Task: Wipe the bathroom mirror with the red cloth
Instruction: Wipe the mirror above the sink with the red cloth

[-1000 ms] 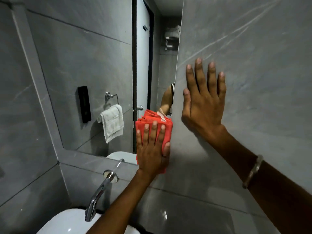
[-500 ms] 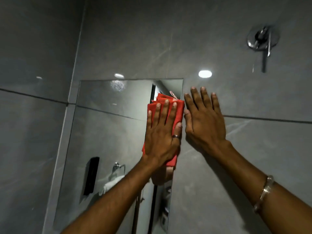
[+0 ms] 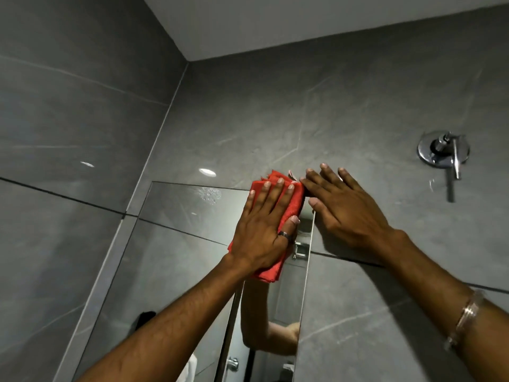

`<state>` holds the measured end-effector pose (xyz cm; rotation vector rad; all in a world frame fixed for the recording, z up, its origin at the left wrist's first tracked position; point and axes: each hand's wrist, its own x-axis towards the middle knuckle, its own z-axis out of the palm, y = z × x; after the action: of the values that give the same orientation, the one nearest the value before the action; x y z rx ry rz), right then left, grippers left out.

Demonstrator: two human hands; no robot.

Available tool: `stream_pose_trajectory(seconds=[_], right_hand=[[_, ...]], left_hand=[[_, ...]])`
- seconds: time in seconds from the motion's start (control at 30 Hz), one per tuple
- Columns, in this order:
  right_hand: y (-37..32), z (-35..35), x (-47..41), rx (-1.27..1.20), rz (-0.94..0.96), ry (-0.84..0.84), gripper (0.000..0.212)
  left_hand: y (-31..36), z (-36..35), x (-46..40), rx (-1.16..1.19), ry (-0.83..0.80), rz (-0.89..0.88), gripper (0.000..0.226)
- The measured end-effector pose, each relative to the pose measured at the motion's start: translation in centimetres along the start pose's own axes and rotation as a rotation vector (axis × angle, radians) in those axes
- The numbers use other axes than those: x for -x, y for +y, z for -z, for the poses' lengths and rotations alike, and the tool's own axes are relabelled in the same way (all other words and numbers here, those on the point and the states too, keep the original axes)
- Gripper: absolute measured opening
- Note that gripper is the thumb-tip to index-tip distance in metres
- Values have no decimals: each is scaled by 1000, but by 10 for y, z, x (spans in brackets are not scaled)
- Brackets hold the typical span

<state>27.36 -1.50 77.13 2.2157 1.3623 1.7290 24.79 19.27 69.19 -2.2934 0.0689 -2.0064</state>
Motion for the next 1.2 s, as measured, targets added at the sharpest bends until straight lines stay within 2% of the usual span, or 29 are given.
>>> stream_pose_trajectory(seconds=[0.13,0.3,0.63,0.77,1.0,1.2], right_hand=[[-2,12,-36,52,80,-108,70],[-19,10,-85,122,122,-162,73],[-81,-45,-178,290,271,-102,68],[-103,-59,-204,310,319,-104,77],[-124,-77,-243,358,333,-63,68],[-141,-86,-258,363,299,-31,69]], left_hand=[[-21,-2,-3,3,14,19,70],[-70,2,-2,8,15,96,71],[-176,11,10,-18,29,124,70],[-204,12,14,4,87,97,66],[-268,22,23,-15,26,123,67],[-298,31,26,-2,16,127,66]])
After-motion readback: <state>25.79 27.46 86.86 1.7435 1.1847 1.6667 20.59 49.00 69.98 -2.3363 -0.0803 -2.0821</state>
